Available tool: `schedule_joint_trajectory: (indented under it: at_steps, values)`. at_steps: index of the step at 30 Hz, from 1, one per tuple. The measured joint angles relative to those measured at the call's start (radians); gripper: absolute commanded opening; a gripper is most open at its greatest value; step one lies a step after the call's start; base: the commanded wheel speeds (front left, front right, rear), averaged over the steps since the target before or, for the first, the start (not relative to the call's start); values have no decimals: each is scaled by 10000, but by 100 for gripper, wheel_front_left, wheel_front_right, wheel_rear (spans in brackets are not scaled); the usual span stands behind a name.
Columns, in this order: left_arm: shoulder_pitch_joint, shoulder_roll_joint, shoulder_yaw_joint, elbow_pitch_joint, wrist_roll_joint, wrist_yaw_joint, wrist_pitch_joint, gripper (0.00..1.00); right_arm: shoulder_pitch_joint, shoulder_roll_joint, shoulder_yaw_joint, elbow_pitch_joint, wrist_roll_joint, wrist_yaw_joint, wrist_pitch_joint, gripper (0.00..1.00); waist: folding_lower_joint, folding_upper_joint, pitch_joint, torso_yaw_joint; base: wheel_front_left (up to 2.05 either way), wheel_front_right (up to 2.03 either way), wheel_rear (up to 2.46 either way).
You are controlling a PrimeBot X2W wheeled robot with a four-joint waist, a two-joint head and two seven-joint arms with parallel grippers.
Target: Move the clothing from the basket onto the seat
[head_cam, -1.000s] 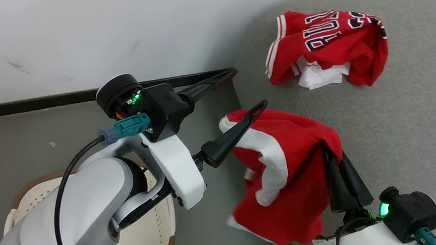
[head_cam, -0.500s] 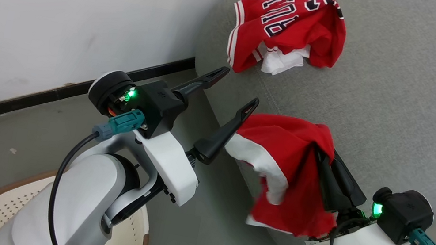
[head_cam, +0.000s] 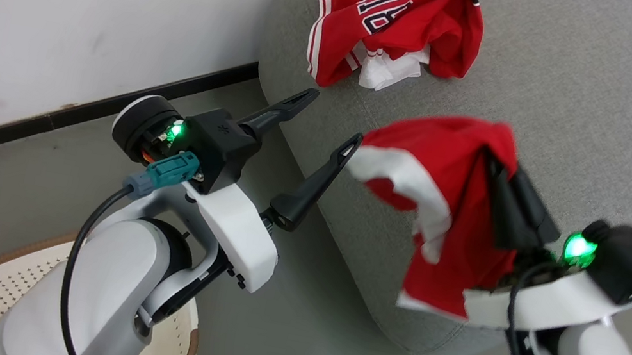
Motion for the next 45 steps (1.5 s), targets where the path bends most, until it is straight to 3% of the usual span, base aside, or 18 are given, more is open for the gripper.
schedule_joint_trajectory:
  at_steps: [10,14,20,33,45]
  values:
    - [140,-140,8,-487,-194,140,355,100,-2146,8,-1348,522,169,0,0,0,0,0,522,240,0,0,0]
    - [137,-2,-6,-694,-180,209,539,100,-3098,21,-2096,1076,936,0,0,0,0,0,766,389,0,0,0]
    - [128,33,-48,-1024,-115,255,855,100,-4798,-54,-2775,1958,980,0,36,0,0,0,1167,630,0,0,0]
    - [127,136,-31,-1687,-86,522,1327,100,-7787,-2042,-3296,3404,-502,0,775,0,0,0,2154,1138,0,0,0]
    - [-55,347,-10,-2265,102,573,1674,100,-9689,-2890,-3802,4577,-1881,2,1131,0,0,0,3297,1621,0,0,0]
